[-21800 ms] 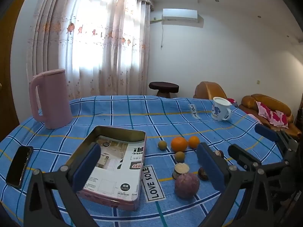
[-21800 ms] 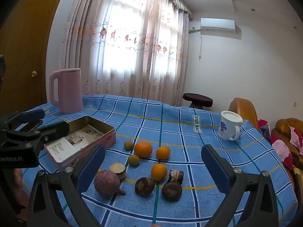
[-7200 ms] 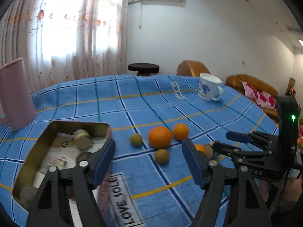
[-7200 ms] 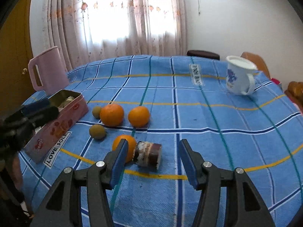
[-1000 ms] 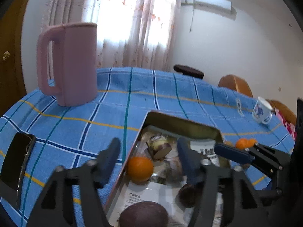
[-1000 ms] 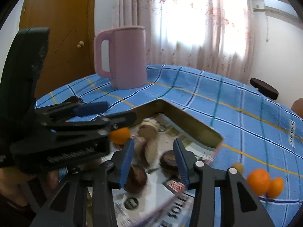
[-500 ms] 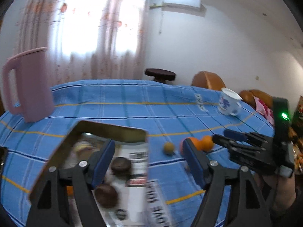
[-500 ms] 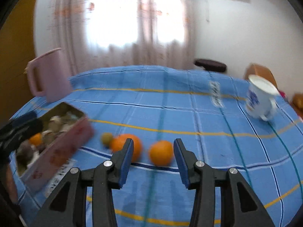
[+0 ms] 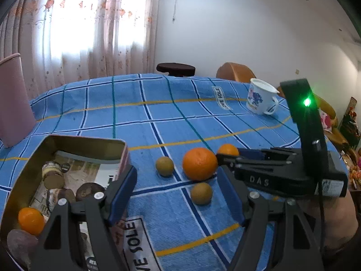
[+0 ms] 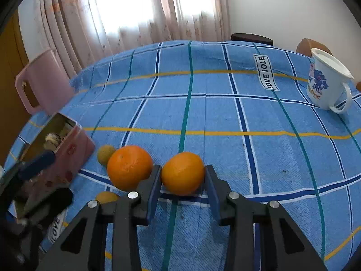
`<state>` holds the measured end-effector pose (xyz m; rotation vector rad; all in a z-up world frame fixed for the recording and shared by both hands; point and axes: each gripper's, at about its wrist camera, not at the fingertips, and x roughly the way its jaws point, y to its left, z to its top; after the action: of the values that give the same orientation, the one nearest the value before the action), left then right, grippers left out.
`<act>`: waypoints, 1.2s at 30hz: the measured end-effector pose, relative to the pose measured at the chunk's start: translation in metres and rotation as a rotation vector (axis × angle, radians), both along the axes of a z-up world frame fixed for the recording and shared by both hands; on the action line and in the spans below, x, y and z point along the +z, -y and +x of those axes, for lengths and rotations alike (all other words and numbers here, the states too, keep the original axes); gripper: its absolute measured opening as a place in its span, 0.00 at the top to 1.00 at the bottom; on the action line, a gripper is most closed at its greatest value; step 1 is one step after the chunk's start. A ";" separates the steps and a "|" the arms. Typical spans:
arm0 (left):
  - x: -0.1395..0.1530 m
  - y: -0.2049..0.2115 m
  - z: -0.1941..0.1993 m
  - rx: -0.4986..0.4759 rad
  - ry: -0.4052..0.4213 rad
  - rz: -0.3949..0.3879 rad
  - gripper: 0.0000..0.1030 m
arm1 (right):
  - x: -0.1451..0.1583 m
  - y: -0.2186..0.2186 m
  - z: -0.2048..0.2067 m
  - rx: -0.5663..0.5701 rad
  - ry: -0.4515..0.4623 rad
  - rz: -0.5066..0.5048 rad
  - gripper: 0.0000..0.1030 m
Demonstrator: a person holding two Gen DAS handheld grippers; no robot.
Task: Organize fruits
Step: 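Grasp a small green fruit with the left tool while the right tool grasps an orange, then lift the green fruit and orange and carry them toward the pink tin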
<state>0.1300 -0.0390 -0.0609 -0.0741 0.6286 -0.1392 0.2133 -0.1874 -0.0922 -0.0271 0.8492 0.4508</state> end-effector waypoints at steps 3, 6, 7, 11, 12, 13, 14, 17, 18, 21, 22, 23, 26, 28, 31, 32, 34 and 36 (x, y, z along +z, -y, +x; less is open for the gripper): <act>-0.001 0.005 0.000 -0.021 -0.007 0.008 0.29 | 0.008 0.008 -0.014 -0.019 0.061 -0.007 0.62; -0.003 0.012 0.002 -0.041 -0.021 0.015 0.39 | 0.013 0.013 -0.028 -0.035 0.115 -0.021 0.62; -0.004 0.015 0.003 -0.051 -0.029 0.019 0.44 | 0.015 0.016 -0.034 -0.039 0.127 -0.013 0.62; -0.011 0.029 0.011 -0.104 -0.094 0.028 0.54 | 0.020 0.023 -0.040 -0.055 0.155 0.003 0.62; -0.015 0.030 0.015 -0.115 -0.121 0.023 0.56 | 0.020 0.024 -0.039 -0.055 0.151 0.007 0.62; -0.017 0.030 0.018 -0.117 -0.144 0.016 0.63 | 0.020 0.024 -0.038 -0.055 0.148 0.008 0.62; -0.018 0.029 0.021 -0.110 -0.156 0.010 0.66 | 0.020 0.023 -0.038 -0.052 0.149 0.009 0.62; -0.025 0.029 0.028 -0.112 -0.199 -0.001 0.66 | 0.021 0.022 -0.040 -0.046 0.165 0.003 0.62; -0.027 0.029 0.031 -0.121 -0.223 -0.007 0.67 | 0.021 0.021 -0.040 -0.044 0.165 0.000 0.62; -0.032 0.027 0.036 -0.119 -0.252 -0.032 0.73 | 0.020 0.021 -0.039 -0.043 0.161 0.006 0.62; -0.032 0.028 0.035 -0.123 -0.252 -0.030 0.73 | 0.020 0.022 -0.039 -0.041 0.161 0.014 0.62; -0.032 0.029 0.034 -0.127 -0.251 -0.025 0.73 | 0.020 0.023 -0.039 -0.042 0.161 0.018 0.62; -0.031 0.032 0.033 -0.140 -0.239 -0.026 0.72 | 0.022 0.024 -0.041 -0.038 0.170 0.031 0.62; -0.027 0.031 0.029 -0.138 -0.214 -0.034 0.72 | 0.024 0.025 -0.043 -0.039 0.184 0.036 0.62; -0.022 0.027 0.025 -0.132 -0.181 -0.041 0.72 | 0.026 0.025 -0.046 -0.033 0.202 0.043 0.62; -0.020 0.026 0.023 -0.125 -0.168 -0.039 0.72 | 0.027 0.025 -0.048 -0.031 0.209 0.046 0.62; -0.017 0.025 0.020 -0.120 -0.142 -0.035 0.72 | 0.028 0.025 -0.049 -0.024 0.219 0.052 0.62; -0.013 0.024 0.016 -0.110 -0.116 -0.031 0.72 | 0.029 0.026 -0.050 -0.024 0.226 0.054 0.62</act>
<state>0.1461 -0.0633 -0.0741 -0.0782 0.7464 -0.2520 0.1630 -0.2129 -0.0633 -0.0173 0.6144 0.4388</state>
